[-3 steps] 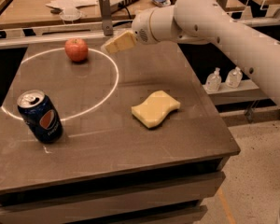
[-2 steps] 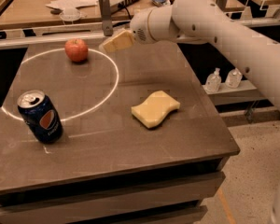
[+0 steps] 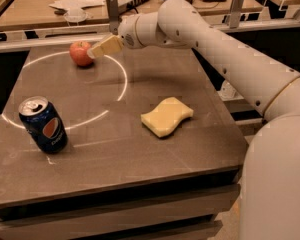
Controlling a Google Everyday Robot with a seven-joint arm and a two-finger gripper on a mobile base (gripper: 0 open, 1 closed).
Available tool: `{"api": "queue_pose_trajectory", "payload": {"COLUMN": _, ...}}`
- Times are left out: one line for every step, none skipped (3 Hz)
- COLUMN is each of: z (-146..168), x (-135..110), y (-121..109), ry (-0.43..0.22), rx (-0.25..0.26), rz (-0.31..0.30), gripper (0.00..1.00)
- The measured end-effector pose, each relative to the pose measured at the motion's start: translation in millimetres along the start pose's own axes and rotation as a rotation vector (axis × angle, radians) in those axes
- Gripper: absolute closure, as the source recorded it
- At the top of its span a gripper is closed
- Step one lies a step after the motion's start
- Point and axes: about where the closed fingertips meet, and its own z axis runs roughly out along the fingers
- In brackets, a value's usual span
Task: Move apple near pepsi can
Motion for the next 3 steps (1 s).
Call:
{"api": "queue_pose_trajectory", "payload": {"z": 38.7, "x": 11.5, "y": 3.8, "ry": -0.001, "rx": -0.026, "rz": 0.025, "gripper": 0.00}}
{"api": "queue_pose_trajectory", "payload": {"z": 80.2, "x": 15.8, "y": 13.8, "ry": 0.004, "rx": -0.059, "rz": 0.039, "gripper": 0.00}}
{"api": "queue_pose_trajectory", "payload": {"z": 102.8, "x": 17.4, "y": 24.2, "ry": 0.007, "rx": -0.090, "rz": 0.049, "gripper": 0.03}}
